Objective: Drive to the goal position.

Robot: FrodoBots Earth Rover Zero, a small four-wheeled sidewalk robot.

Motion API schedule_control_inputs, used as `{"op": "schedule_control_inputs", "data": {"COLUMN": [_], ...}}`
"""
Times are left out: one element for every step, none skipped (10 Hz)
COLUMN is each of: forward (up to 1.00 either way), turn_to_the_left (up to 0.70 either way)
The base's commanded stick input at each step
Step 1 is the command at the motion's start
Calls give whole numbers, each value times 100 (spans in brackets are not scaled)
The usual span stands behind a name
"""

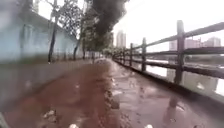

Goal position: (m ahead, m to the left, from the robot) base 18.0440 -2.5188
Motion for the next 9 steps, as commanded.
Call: {"op": "schedule_control_inputs", "data": {"forward": [85,85,85,85,85,85,85,85,85], "turn_to_the_left": [2,2,2,2,2,2,2,2,2]}}
